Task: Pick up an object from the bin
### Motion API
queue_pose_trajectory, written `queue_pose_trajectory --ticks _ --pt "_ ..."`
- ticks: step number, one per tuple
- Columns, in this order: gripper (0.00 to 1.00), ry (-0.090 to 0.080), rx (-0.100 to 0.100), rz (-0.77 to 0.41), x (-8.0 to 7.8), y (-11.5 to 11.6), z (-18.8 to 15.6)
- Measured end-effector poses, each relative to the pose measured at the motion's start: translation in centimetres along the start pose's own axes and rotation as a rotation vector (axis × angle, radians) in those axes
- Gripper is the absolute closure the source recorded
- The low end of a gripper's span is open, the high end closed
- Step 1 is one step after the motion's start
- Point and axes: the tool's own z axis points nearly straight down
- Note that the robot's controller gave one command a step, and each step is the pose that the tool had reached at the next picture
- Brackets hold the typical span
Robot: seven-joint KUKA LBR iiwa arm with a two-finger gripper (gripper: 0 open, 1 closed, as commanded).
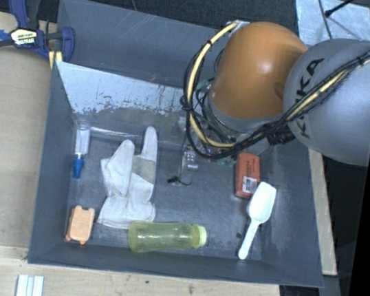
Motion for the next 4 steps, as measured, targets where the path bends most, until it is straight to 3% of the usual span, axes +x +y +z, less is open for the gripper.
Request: queue_pose_trajectory --ticks 1,2,3,4 --pt "0.00 -0.009 -0.001 0.002 -0.1 -0.1 -0.5" --pt "0.00 -0.010 0.000 -0.103 3.8 1.8 5.3" --pt "0.00 -0.005 0.002 -0.491 6.0 3.5 6.4" --pt "0.00 -0.007 0.001 -0.511 8.5 -0.9 8.7"
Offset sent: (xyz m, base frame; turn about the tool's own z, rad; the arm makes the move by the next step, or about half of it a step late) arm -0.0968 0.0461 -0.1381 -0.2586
